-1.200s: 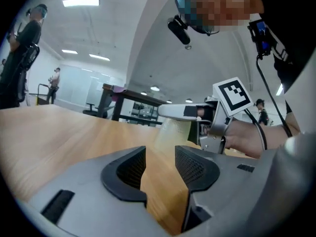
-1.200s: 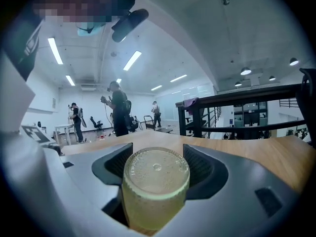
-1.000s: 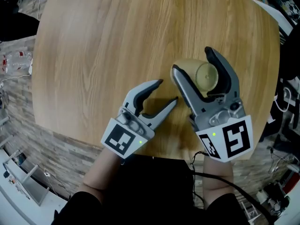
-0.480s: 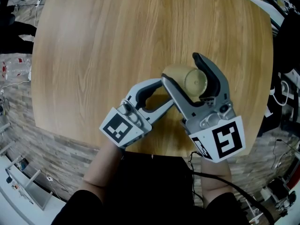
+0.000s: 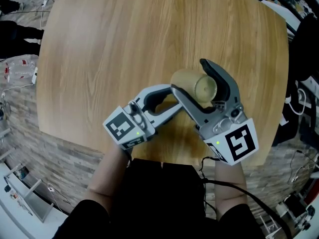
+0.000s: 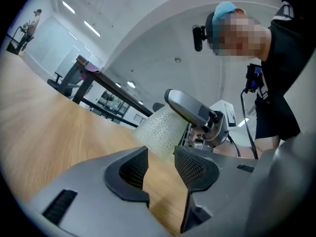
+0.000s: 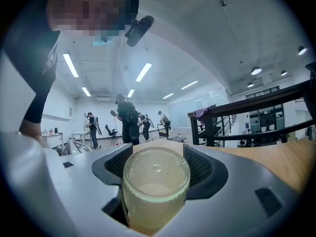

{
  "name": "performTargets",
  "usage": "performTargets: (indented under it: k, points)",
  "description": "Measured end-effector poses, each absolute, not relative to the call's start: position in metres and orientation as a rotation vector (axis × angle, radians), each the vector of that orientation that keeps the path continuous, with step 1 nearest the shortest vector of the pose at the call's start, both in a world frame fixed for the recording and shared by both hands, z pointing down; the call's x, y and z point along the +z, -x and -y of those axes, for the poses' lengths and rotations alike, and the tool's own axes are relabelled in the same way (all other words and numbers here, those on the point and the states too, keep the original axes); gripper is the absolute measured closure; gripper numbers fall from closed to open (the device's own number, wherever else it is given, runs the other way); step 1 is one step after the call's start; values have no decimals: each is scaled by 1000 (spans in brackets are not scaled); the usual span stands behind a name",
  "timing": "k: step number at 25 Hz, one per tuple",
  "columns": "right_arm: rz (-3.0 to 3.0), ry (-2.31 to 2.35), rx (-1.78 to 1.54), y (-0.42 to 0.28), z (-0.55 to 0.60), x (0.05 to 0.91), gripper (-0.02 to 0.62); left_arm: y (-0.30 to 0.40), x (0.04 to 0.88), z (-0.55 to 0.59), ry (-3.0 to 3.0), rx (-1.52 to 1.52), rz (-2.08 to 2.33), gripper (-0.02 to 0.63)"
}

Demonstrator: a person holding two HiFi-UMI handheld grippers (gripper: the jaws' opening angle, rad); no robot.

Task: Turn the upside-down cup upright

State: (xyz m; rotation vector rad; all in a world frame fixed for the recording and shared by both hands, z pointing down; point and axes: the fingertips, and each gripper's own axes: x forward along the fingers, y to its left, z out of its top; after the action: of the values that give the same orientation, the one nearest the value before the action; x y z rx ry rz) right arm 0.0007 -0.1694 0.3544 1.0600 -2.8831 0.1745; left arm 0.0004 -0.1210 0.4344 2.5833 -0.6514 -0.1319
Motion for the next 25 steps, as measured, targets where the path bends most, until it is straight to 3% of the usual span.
performTargets:
  k: [5, 12, 16, 25]
  points:
    - [2938, -1022, 194, 0, 162, 356, 270, -3, 434, 117, -2580, -177, 578, 433]
    - [3128, -865, 234, -9, 148, 343, 268, -6, 419, 98, -2675, -234, 439, 522]
    - [3156, -835, 296, -15, 148, 346, 268, -11, 419, 88, -2748, -138, 405, 565]
    - [3110, -996, 424, -27, 161, 363, 268, -15, 427, 82, -2925, 128, 414, 581]
